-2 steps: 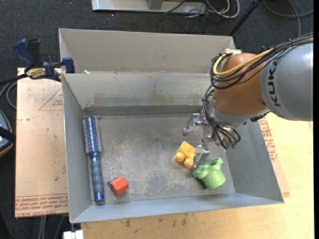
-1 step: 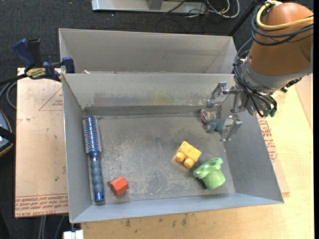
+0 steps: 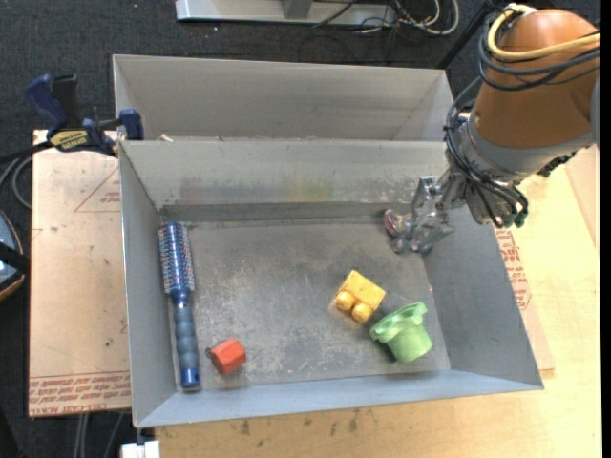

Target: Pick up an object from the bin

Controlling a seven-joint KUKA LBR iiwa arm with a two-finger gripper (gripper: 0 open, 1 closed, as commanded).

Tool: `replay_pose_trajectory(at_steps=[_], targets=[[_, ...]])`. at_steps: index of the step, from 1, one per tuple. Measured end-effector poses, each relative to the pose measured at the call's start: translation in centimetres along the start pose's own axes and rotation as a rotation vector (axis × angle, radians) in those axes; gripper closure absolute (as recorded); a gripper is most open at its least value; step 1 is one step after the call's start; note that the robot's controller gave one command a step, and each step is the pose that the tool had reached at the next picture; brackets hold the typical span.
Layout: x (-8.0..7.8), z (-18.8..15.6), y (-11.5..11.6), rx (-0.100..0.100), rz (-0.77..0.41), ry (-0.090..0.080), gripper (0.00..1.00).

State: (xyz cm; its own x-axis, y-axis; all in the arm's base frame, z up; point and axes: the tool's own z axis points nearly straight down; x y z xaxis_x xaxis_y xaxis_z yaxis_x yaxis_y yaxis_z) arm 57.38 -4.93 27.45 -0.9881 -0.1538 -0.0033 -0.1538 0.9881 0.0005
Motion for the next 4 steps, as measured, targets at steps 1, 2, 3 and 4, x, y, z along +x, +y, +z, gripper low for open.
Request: replay_pose_trajectory(at_steps=[1,2,3,4], targets=[[0.0,17.2,-0.3,0.000,0.102,-0.002,1.00],[0.0,17.4,-0.3,0.001,0.102,-0.007,0.00],[0.3,17.8,-0.2,0.000,0.101,0.000,1.00],[-2.0,4.9,-1.2,0.003,0.074,-0.009,1.00]])
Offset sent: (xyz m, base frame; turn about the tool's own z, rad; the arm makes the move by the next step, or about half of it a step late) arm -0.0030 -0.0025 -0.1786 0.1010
